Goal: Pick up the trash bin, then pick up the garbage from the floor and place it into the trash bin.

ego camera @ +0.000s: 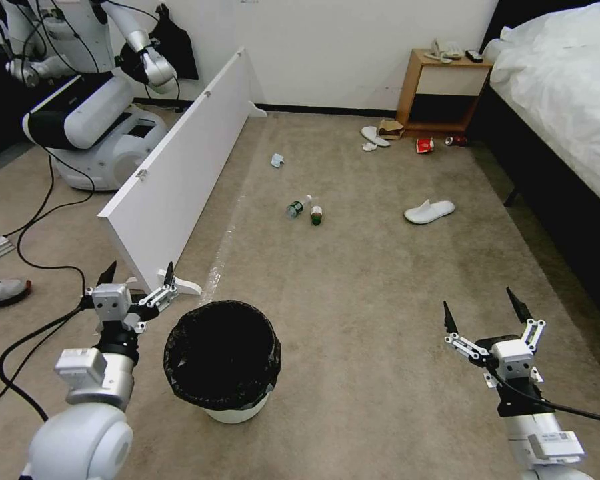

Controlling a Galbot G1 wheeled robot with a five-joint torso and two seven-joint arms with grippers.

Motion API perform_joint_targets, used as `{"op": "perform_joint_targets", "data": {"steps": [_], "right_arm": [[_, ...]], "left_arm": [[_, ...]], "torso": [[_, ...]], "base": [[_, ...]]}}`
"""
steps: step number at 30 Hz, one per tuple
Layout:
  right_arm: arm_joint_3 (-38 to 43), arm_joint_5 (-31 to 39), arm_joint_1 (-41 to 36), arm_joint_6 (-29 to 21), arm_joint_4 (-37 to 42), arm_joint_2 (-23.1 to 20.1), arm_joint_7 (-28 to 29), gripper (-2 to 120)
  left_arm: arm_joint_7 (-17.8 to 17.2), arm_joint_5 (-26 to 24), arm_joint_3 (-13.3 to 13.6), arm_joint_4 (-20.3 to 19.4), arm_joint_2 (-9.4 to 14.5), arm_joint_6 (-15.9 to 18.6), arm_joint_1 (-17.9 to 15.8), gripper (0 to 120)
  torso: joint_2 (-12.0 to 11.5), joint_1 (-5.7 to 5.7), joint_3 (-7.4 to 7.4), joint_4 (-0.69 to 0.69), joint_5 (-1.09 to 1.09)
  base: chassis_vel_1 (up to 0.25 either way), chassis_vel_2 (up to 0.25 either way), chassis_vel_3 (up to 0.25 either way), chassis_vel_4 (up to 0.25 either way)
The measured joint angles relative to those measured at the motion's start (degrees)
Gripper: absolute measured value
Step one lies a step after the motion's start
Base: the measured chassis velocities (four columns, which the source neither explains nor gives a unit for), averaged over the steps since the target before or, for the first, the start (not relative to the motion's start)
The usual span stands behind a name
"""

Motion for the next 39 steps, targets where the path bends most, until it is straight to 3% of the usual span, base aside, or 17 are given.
{"op": "perform_joint_targets", "data": {"steps": [2, 4, 5, 7, 8, 9, 10, 13, 16, 19, 20, 22, 26, 30, 34, 39], "right_arm": [[-0.03, -0.24, 0.1, 0.09, -0.29, 0.0, 0.0, 100], [-0.06, -0.88, 0.4, 0.25, -0.91, 0.0, 0.0, 100], [-0.06, -0.88, 0.4, 0.25, -0.91, 0.0, 0.0, 100], [-0.1, -1.57, 0.7, 0.37, -1.54, 0.0, 0.0, 100], [-0.1, -1.57, 0.7, 0.37, -1.54, 0.0, 0.0, 100], [-0.21, -1.9, 0.78, 0.46, -1.96, 0.0, 0.01, 100], [-0.21, -1.9, 0.78, 0.46, -1.96, 0.0, 0.01, 100], [-0.27, -2.27, 0.9, 0.68, -2.58, 0.0, 0.06, 100], [-0.27, -2.38, 0.93, 0.76, -2.84, 0.0, 0.09, 100], [-0.28, -2.76, 1.24, 1.13, -4.01, 0.0, 0.19, 100], [-0.28, -2.76, 1.24, 1.13, -4.01, 0.0, 0.19, 100], [-0.37, -2.95, 1.51, 1.21, -4.74, 0.0, 0.26, 100], [-0.43, -2.97, 1.75, 1.21, -5.3, 0.0, 0.29, 100], [-0.8, -3.12, 2.56, 1.32, -7.05, 0.0, 0.35, 100], [-1.01, -3.16, 3.22, 1.47, -8.52, 0.0, 0.65, 100], [-0.93, -2.95, 4.09, 1.48, -9.73, 0.0, 0.86, 100]], "left_arm": [[-0.94, -1.82, 0.2, -0.1, 0.65, 1.93, -0.17, 100], [-2.93, -6.48, 0.54, -0.48, 1.79, 7.04, -0.82, 100], [-2.93, -6.48, 0.54, -0.48, 1.79, 7.04, -0.82, 100], [-4.97, -13.41, 0.93, -1.08, 2.74, 12.53, -1.98, 100], [-4.97, -13.41, 0.93, -1.08, 2.74, 12.53, -1.98, 100], [-6.74, -17.96, 1.15, -1.54, 3.25, 15.57, -2.69, 100], [-6.74, -17.96, 1.15, -1.54, 3.25, 15.57, -2.69, 100], [-9.85, -24.8, 1.27, -2.25, 4.33, 20.11, -4.03, 100], [-11.16, -27.58, 1.27, -2.44, 4.99, 21.69, -4.64, 100], [-16.73, -39.27, 1.37, -2.75, 6.92, 26.07, -7.72, 100], [-16.73, -39.27, 1.37, -2.75, 6.92, 26.07, -7.72, 100], [-19.74, -45.23, 1.5, -2.17, 8.41, 26.69, -9.66, 100], [-21.77, -49.37, 1.44, -1.39, 10.38, 26.7, -10.56, 100], [-25.04, -55.32, 0.39, -0.4, 14.4, 26.57, -11.58, 100], [-26.4, -58.35, 0.01, 0.9, 17.38, 26.41, -12.05, 100], [-28.09, -61.44, -0.05, 2.53, 18.96, 26.31, -12.52, 100]], "torso": [[0.0, 0.0, 0.0, 0.0, 0.0], [0.0, 0.0, 0.0, 0.0, 0.0], [0.0, 0.0, 0.0, 0.0, 0.0], [0.0, 0.0, 0.0, 0.0, 0.0], [0.0, 0.0, 0.0, 0.0, 0.0], [0.0, 0.0, 0.0, 0.0, 0.0], [0.0, 0.0, 0.0, 0.0, 0.0], [0.0, 0.0, 0.0, 0.0, 0.0], [0.0, 0.0, 0.0, 0.0, 0.0], [0.0, 0.0, 0.0, 0.0, 0.0], [0.0, 0.0, 0.0, 0.0, 0.0], [0.0, 0.0, 0.0, -0.01, 0.0], [0.0, 0.0, 0.0, 0.0, 0.0], [0.0, 0.0, 0.0, -0.01, 0.01], [0.0, 0.0, 0.0, -0.01, 0.0], [0.0, 0.0, -0.01, 0.0, 0.0]], "base": [[0.0, 0.0, 0.0, 0.0], [0.0, 0.0, 0.0, 0.0], [0.0, 0.0, 0.0, 0.0], [0.0, 0.0, 0.0, 0.0], [0.0, 0.0, 0.0, 0.0], [0.0, 0.0, 0.0, 0.0], [0.0, 0.0, 0.0, 0.0], [0.0, 0.0, 0.0, 0.0], [0.0, 0.0, 0.0, 0.0], [0.0, 0.0, 0.0, 0.0], [0.0, 0.0, 0.0, 0.0], [0.0, 0.0, 0.0, 0.0], [0.0, 0.0, 0.0, 0.0], [0.0, 0.0, 0.0, 0.0], [0.0, 0.0, 0.0, 0.0], [0.0, 0.0, 0.0, 0.0]]}}
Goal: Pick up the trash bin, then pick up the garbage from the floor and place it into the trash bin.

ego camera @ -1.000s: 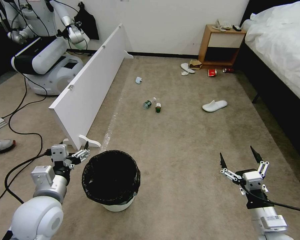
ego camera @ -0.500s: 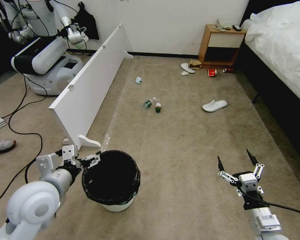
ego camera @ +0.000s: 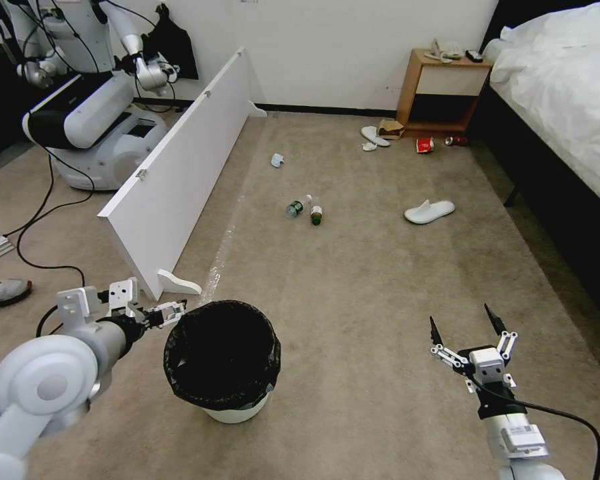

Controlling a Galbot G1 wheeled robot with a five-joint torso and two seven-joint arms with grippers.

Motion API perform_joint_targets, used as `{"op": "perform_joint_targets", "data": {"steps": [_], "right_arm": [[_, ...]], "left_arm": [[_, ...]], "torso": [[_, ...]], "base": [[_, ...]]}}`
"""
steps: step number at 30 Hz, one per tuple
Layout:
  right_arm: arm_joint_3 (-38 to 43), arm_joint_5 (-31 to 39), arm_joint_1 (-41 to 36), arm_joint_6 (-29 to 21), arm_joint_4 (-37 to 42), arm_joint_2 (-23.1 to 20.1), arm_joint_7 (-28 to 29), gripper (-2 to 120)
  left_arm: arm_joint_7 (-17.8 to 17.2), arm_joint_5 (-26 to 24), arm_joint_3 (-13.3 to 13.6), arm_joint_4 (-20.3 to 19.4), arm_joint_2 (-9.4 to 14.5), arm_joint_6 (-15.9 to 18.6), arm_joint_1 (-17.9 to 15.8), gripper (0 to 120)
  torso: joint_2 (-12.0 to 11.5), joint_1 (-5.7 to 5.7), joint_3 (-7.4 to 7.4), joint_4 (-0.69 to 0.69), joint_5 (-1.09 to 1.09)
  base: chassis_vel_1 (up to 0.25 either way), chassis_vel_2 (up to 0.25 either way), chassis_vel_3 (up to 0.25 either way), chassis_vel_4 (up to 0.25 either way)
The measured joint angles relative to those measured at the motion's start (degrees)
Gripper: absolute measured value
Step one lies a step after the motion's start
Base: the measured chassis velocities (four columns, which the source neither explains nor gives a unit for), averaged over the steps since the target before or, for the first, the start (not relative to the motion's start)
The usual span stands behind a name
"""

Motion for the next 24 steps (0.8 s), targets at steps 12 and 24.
{"op": "perform_joint_targets", "data": {"steps": [12, 24], "right_arm": [[-0.67, 0.14, 1.66, -0.05, -2.89, 0.0, 0.23, 100], [-0.84, 0.35, 2.57, -0.17, -4.08, 0.0, 0.68, 100]], "left_arm": [[-4.42, -5.62, 0.21, 2.08, 0.66, -0.18, 0.55, 100], [-6.45, -5.7, 2.05, 4.25, -2.17, -0.25, 1.56, 100]], "torso": [[0.0, 0.0, 0.0, 0.0, 0.01], [0.0, 0.0, 0.0, 0.0, 0.0]], "base": [[0.0, 0.0, 0.0, 0.0], [0.0, 0.0, 0.0, 0.0]]}}
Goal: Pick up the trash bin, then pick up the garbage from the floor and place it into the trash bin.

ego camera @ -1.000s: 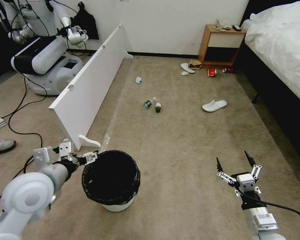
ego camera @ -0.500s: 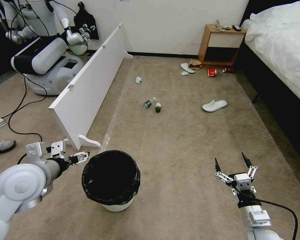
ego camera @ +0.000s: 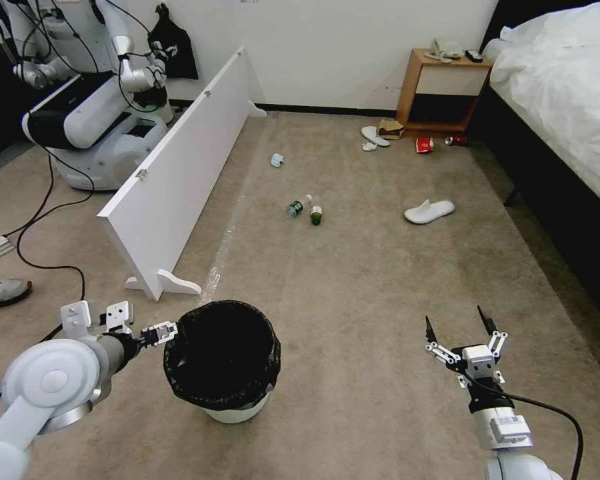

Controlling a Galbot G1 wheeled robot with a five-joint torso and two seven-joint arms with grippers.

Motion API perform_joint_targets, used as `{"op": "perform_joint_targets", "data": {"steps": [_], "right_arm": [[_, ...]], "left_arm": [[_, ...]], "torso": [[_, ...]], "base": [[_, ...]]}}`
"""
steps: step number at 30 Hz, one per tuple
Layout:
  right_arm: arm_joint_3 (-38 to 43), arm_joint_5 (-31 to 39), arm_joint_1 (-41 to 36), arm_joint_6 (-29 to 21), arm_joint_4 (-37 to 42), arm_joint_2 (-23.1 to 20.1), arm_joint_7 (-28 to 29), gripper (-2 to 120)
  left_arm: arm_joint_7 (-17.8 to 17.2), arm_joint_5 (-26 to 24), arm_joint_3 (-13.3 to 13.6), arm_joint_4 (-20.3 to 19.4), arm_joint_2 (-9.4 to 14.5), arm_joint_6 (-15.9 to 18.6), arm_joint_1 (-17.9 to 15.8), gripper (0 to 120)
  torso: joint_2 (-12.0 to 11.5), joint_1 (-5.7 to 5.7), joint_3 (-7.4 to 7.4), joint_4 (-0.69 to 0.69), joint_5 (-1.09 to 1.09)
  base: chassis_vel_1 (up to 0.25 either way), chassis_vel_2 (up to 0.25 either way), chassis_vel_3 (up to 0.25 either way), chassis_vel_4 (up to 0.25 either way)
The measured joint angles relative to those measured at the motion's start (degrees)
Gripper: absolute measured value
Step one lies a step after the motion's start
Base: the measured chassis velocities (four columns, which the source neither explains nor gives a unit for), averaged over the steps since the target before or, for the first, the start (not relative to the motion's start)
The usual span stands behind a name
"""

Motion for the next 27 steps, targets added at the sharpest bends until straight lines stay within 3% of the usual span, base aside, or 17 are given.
{"op": "perform_joint_targets", "data": {"steps": [7, 17, 27], "right_arm": [[-0.27, 0.04, 0.33, -0.08, -0.73, 0.0, 0.08, 100], [-0.14, 0.25, 0.87, -0.17, -1.47, 0.0, 0.16, 100], [0.16, 0.39, 1.79, -0.3, -2.98, 0.0, 0.47, 100]], "left_arm": [[-0.7, -0.08, 2.32, 2.18, -1.87, -0.02, -1.69, 100], [-0.95, -0.04, 3.39, 4.9, -2.8, -0.03, -2.91, 100], [-0.85, 0.35, 6.44, 9.6, -4.68, -0.04, -6.98, 100]], "torso": [[0.0, 0.0, 0.0, -0.01, 0.0], [0.0, 0.0, 0.0, 0.0, 0.0], [0.0, 0.0, 0.0, -0.01, 0.0]], "base": [[0.0, 0.0, 0.0, 0.0], [0.0, 0.0, 0.0, 0.0], [0.0, 0.0, 0.0, 0.0]]}}
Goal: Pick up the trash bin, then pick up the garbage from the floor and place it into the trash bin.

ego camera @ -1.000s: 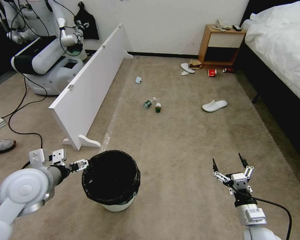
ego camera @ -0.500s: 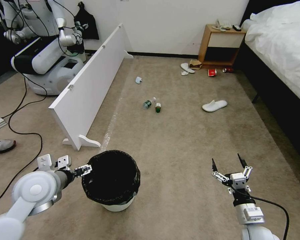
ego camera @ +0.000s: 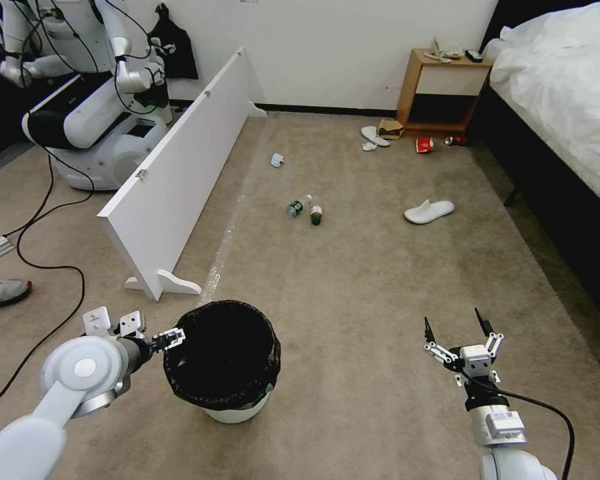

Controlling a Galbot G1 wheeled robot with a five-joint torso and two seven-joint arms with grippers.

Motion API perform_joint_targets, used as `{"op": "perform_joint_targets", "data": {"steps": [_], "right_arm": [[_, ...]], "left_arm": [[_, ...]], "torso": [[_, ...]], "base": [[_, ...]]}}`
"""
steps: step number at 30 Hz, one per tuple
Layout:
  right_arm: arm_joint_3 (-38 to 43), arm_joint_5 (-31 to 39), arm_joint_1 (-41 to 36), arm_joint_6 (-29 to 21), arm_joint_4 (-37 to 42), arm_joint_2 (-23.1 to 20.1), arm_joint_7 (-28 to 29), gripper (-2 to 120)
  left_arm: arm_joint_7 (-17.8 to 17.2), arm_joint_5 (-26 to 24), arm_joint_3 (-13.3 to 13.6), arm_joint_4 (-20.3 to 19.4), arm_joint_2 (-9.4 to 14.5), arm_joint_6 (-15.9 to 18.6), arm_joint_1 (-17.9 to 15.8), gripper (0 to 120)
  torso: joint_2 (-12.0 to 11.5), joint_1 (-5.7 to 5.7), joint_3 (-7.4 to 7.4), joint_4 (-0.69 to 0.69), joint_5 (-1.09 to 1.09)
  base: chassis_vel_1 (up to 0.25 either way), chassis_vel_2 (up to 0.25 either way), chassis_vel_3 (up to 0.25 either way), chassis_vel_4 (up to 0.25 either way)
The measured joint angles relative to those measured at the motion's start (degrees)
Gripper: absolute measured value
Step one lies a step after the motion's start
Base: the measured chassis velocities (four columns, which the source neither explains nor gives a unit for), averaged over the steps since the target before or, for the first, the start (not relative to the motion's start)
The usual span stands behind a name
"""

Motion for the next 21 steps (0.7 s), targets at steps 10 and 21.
{"op": "perform_joint_targets", "data": {"steps": [10, 21], "right_arm": [[0.4, 0.6, 0.6, 0.0, -0.58, 0.0, 0.36, 100], [0.57, 1.03, 1.29, 0.0, -1.35, 0.0, 0.61, 100]], "left_arm": [[0.12, 0.95, 3.44, 3.12, -2.22, 0.0, -2.69, 100], [0.22, 2.41, 5.04, 5.39, -4.19, -0.19, -3.52, 100]], "torso": [[0.0, 0.0, 0.0, 0.0, 0.0], [0.02, 0.0, -0.02, 0.02, 0.04]], "base": [[0.0, 0.0, 0.0, 0.0], [0.0, 0.0, 0.0, 0.0]]}}
